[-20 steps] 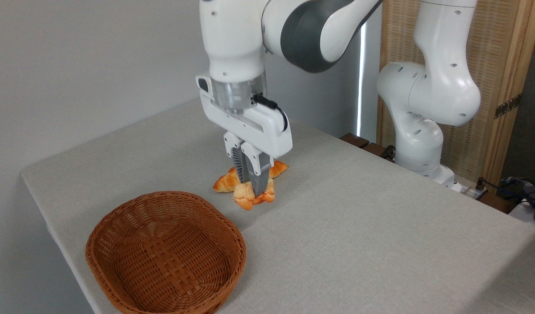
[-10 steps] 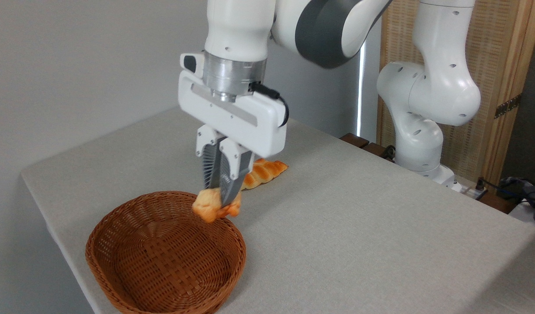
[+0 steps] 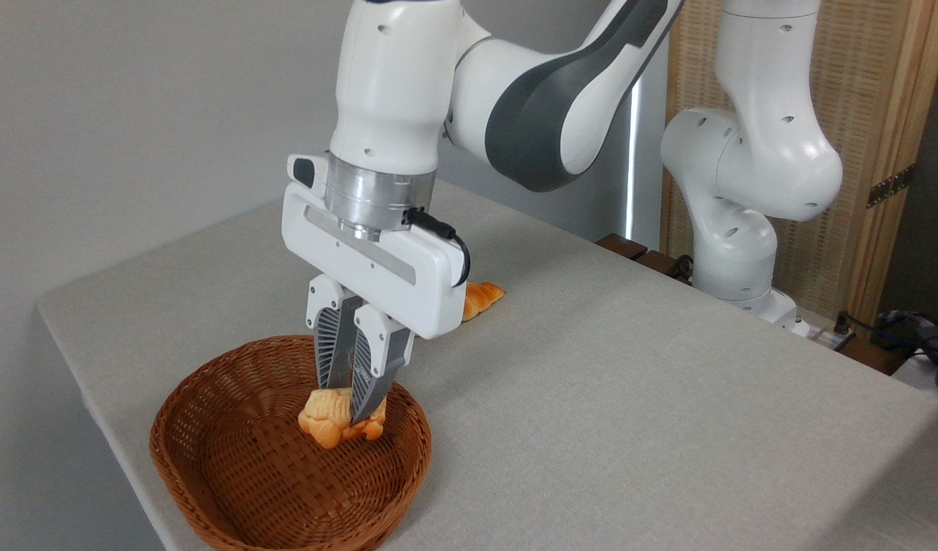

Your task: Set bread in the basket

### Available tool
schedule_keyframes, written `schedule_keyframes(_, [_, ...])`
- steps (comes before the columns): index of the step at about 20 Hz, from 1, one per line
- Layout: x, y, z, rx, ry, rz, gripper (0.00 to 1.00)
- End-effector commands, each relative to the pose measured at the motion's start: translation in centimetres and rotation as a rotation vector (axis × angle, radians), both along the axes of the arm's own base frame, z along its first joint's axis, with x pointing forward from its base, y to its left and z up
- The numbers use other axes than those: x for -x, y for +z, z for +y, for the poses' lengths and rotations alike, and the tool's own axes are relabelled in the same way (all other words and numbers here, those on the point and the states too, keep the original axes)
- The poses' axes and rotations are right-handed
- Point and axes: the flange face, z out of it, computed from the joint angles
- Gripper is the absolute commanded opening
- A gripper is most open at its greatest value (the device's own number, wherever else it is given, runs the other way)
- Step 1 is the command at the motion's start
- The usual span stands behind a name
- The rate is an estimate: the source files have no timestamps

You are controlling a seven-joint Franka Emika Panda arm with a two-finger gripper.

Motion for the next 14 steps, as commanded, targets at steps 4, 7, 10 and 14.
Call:
schedule_keyframes(4, [-0.6, 0.11, -0.36, 0.009, -0.004, -0.01, 1.0])
schedule_keyframes(7, [-0.55, 0.16, -0.36, 0.011, -0.001, -0.008, 1.0])
schedule_keyframes(10, [-0.48, 0.3, -0.36, 0.011, -0.003, -0.009, 1.0])
schedule_keyframes(14, [-0.48, 0.3, -0.36, 0.011, -0.002, -0.008, 1.0])
